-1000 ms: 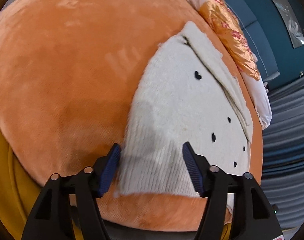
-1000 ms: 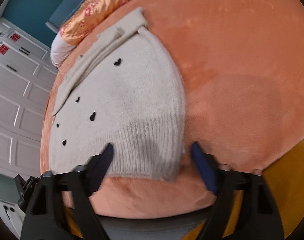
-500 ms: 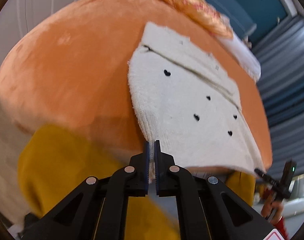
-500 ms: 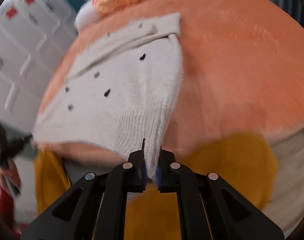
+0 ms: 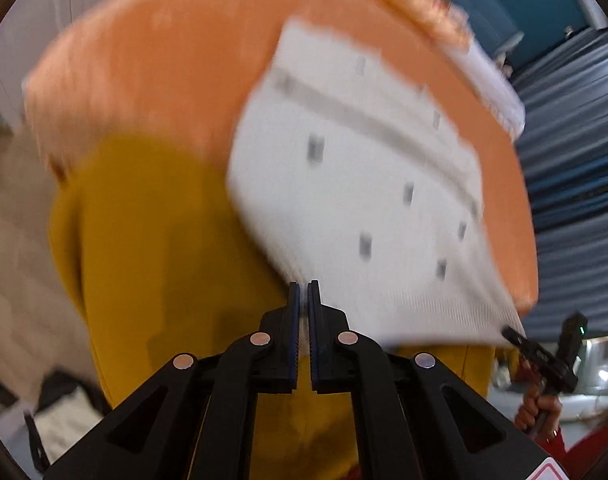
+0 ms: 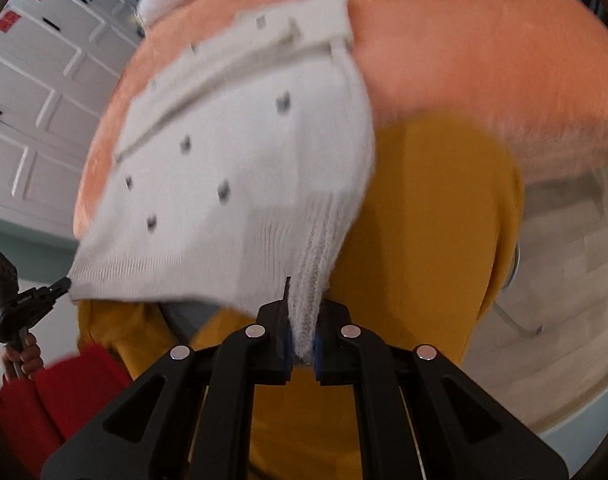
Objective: Fold small clothes
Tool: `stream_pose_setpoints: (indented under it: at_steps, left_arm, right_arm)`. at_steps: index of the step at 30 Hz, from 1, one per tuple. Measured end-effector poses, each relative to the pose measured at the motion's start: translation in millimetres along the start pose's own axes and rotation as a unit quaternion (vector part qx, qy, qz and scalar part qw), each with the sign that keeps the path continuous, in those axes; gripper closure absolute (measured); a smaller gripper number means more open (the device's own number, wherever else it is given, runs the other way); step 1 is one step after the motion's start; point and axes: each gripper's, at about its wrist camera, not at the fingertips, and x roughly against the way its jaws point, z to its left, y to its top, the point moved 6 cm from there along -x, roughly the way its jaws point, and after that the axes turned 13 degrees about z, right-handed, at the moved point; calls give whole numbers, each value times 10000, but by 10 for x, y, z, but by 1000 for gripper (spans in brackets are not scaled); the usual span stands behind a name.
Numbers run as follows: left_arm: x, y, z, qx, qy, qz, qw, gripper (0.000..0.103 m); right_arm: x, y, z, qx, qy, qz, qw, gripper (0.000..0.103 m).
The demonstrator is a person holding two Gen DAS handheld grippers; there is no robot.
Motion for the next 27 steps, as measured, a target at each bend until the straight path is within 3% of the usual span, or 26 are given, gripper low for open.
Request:
stream_pose_setpoints:
  at_steps: [3, 5, 8, 10, 12, 15, 17, 19, 21, 24, 26, 27]
  left_arm:
    - [219, 556, -52, -87, -103, -737, 9972, 103]
    - [336, 1021, -120, -150, 54, -1384, 9903, 103]
    - [405, 1667, -106, 50, -101, -2024, 9792, 103]
    - [274, 2025, -124, 172, -123, -2070, 9781, 103]
    - [110, 2167, -275, 137, -308, -1808, 9829, 103]
    - [-140, 2010, -603, -488, -519, -1204, 9902, 103]
    - [-368, 1696, -808, -944, -627, -721, 9909, 99]
    - [-685, 1344, -923, -1153, -700, -242, 9906, 67]
    - [-1012, 1019, -987, -1277, -636, 112, 9897, 64]
    - [-1394, 666, -1171, -1811, -401, 458, 9816, 64]
    - [-1515, 590, -1317, -2364, -47, 344, 9710, 57]
    - [-1546, 605, -1356, -2548, 133, 250, 9666, 48]
  right_arm:
    - [317, 601, -47, -72, 240, -944, 9952, 97]
    - [417, 969, -22, -74, 252, -1527, 9879, 97]
    - [429, 1641, -87, -357, 456, -2274, 9721, 97]
    - [318, 1974, -137, -539, 582, -2359, 9685, 97]
    - [168, 2201, -65, -603, 625, -2225, 9711, 97]
    - [71, 2223, 140, -253, 430, -2078, 9769, 97]
    - [31, 2132, 199, -39, 215, -2002, 9795, 97]
    - [-43, 1976, 223, 17, 119, -1908, 9816, 96]
    - [-120, 1821, 162, -126, 238, -1801, 9833, 96]
    - [-185, 1670, 62, -312, 293, -1713, 9843, 96]
    - [-186, 1603, 14, -400, 373, -1690, 9841, 96]
    - [-175, 1578, -12, -451, 444, -1690, 9836, 96]
